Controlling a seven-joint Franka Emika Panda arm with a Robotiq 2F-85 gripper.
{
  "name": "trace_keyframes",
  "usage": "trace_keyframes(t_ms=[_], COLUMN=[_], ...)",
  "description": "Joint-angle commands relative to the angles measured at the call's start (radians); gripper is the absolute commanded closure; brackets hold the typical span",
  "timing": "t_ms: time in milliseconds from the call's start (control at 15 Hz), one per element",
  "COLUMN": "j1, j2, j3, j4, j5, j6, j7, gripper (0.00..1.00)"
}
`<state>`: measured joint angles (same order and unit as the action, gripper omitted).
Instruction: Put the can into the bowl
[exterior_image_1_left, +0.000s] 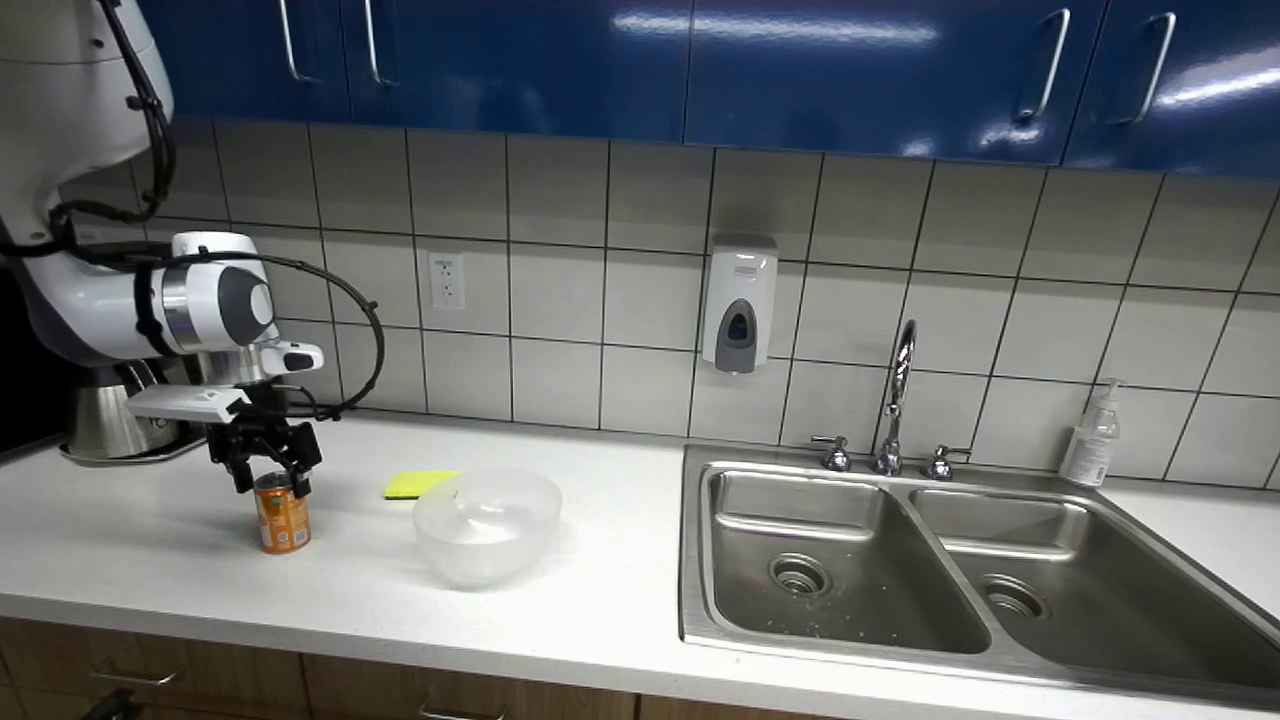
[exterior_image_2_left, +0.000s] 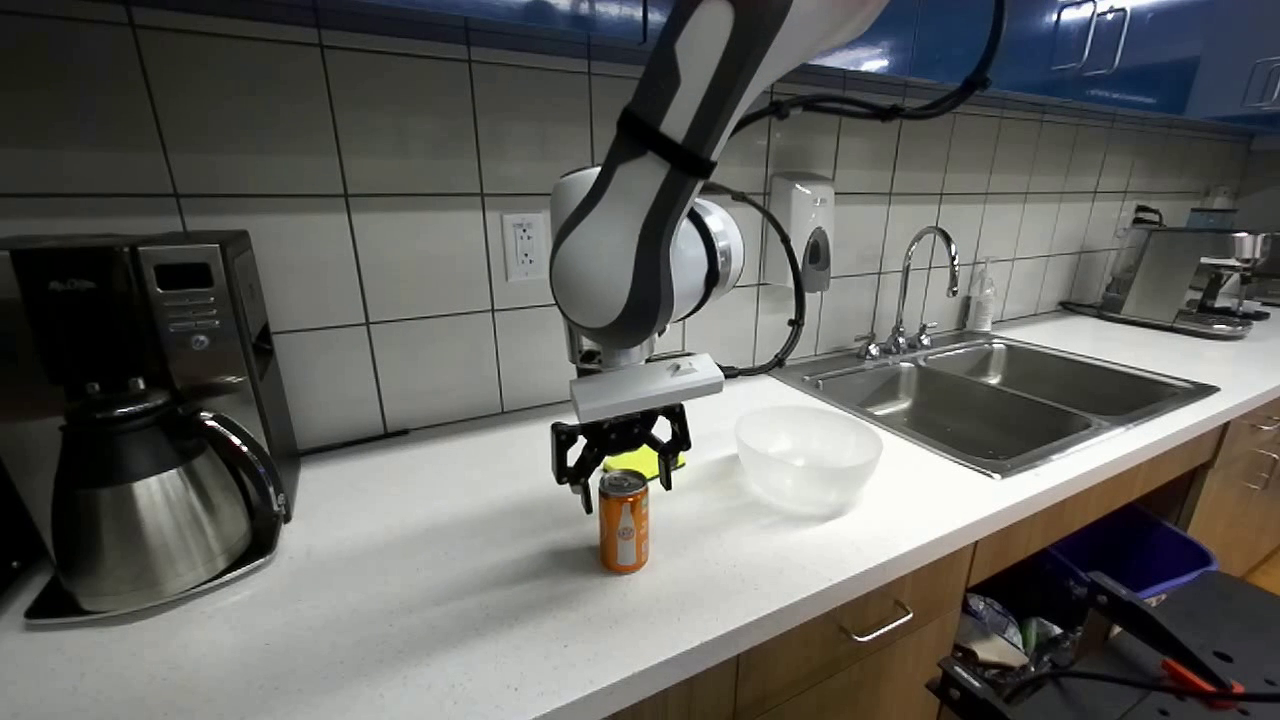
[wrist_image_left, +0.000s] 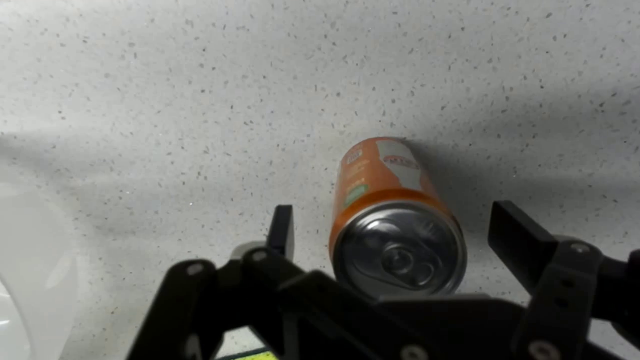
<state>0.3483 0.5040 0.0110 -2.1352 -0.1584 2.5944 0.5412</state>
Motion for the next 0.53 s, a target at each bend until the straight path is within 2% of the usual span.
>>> trace_keyframes(t_ms=[0,467], j1=[0.016,0.008], j2=[0.027,0.007], j3=[-0.026,-0.022], j4=[0.023,0.008], j5=[0.000,0.026], j6=[0.009,0.008], j7=[0.012,-0.001], gripper=[0.00,0.00])
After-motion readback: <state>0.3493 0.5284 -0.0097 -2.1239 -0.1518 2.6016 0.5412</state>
